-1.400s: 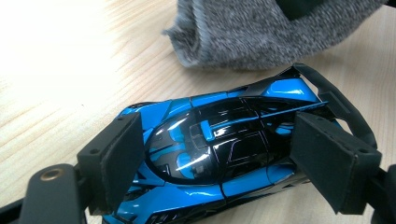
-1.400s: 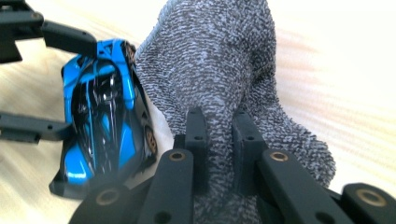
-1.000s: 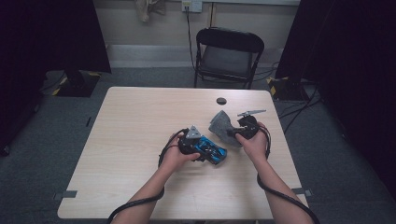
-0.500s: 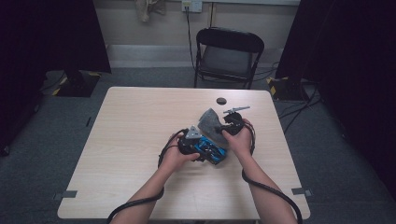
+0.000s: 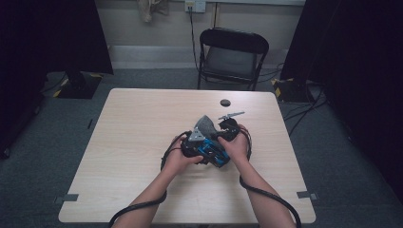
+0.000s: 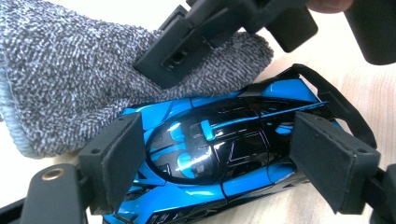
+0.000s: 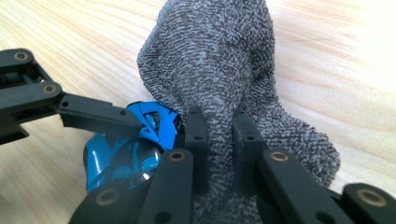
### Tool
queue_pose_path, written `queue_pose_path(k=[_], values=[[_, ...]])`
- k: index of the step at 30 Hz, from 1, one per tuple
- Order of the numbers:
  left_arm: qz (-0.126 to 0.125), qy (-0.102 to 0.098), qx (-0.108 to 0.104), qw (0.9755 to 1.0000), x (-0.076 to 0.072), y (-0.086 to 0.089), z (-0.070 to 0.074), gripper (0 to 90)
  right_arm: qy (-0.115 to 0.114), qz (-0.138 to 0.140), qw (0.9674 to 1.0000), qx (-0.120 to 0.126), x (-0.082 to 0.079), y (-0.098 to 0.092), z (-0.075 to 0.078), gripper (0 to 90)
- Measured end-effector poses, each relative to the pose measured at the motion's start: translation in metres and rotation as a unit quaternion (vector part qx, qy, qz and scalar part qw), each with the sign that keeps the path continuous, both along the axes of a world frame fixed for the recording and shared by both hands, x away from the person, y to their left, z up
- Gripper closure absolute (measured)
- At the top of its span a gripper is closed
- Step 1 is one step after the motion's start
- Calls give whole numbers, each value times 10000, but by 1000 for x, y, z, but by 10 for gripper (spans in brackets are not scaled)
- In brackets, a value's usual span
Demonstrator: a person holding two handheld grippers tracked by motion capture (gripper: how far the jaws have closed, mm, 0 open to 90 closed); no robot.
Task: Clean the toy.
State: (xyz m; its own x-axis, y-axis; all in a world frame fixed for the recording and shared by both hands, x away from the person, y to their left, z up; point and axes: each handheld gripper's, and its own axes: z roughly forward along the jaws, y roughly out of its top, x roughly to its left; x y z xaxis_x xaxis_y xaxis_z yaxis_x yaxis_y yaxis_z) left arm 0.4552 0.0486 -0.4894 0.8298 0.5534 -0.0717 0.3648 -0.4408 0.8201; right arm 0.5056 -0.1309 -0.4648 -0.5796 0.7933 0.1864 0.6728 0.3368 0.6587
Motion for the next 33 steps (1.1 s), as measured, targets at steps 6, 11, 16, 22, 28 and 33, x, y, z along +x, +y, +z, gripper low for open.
queue_pose_path(k=[6,11,16,22,28,33], values=[[-8,20,18,10000,0,0,1,178,15,76,10000,6,-4,-3,1,801],[-20,34,27,10000,1,-1,1,178,18,105,9999,16,-7,-6,0,801],[-19,34,19,10000,1,-1,1,178,40,203,9998,9,-9,-11,1,801],[-15,47,15,10000,1,-1,1,178,103,252,9996,31,-11,-17,1,801],[-20,36,21,10000,1,-1,1,178,110,259,9996,52,-16,-24,2,801],[-19,37,24,10000,1,-1,1,178,188,255,9994,102,-19,-30,2,801]])
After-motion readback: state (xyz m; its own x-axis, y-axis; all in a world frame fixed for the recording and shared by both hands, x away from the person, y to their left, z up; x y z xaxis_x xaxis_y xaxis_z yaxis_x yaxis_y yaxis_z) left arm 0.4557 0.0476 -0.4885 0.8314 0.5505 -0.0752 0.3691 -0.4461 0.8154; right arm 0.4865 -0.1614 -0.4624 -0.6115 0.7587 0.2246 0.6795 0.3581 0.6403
